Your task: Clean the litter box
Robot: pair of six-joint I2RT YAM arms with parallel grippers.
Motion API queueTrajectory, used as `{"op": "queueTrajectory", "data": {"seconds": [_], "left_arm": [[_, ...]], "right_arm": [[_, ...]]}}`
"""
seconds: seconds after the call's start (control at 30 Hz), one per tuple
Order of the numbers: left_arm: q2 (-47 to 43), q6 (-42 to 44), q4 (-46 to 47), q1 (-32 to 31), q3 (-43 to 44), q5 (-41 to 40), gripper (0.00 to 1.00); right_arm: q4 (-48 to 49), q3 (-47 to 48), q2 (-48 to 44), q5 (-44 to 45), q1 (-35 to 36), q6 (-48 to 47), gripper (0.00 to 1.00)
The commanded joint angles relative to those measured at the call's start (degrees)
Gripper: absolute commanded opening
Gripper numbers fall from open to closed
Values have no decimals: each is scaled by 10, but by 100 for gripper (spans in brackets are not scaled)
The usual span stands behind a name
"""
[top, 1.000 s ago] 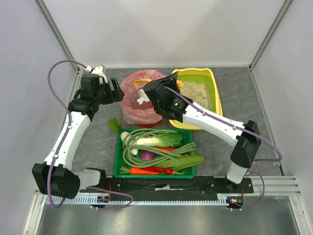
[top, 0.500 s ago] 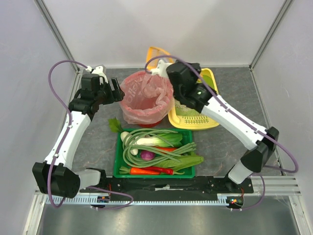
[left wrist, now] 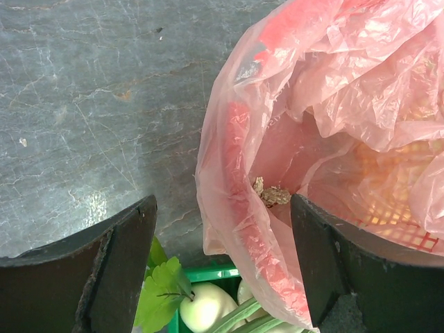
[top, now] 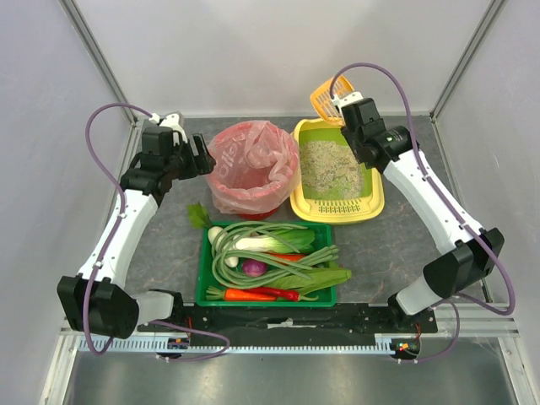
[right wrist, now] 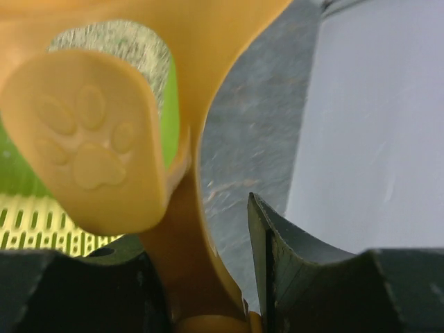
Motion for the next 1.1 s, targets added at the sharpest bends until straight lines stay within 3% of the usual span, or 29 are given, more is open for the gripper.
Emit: {"op": "queueTrajectory", "data": {"seconds": [0.0, 0.17, 0.3, 0.47, 0.67, 0.83, 1.07], "left_arm": [[1, -9, 15, 2, 10, 1, 84], [2, -12, 15, 3, 0, 3, 84], [4, -19, 24, 2, -10, 9, 84], [3, -17, 24, 2, -17, 10, 85], [0, -6, 23, 2, -18, 7, 85], [-12, 37, 38, 1, -11, 31, 85], [-2, 110, 41, -10, 34, 45, 84]], "right_arm": [[-142, 33, 26, -149, -46, 121, 0], [-270, 53, 69, -199, -52, 138, 0], [-298, 33, 74, -213, -53, 142, 0], [-338, 91, 132, -293, -67, 170, 0], [-342, 26, 161, -367, -85, 172, 0], [-342, -37, 159, -367, -115, 171, 0], [-342, -42, 176, -394, -131, 166, 0]]}}
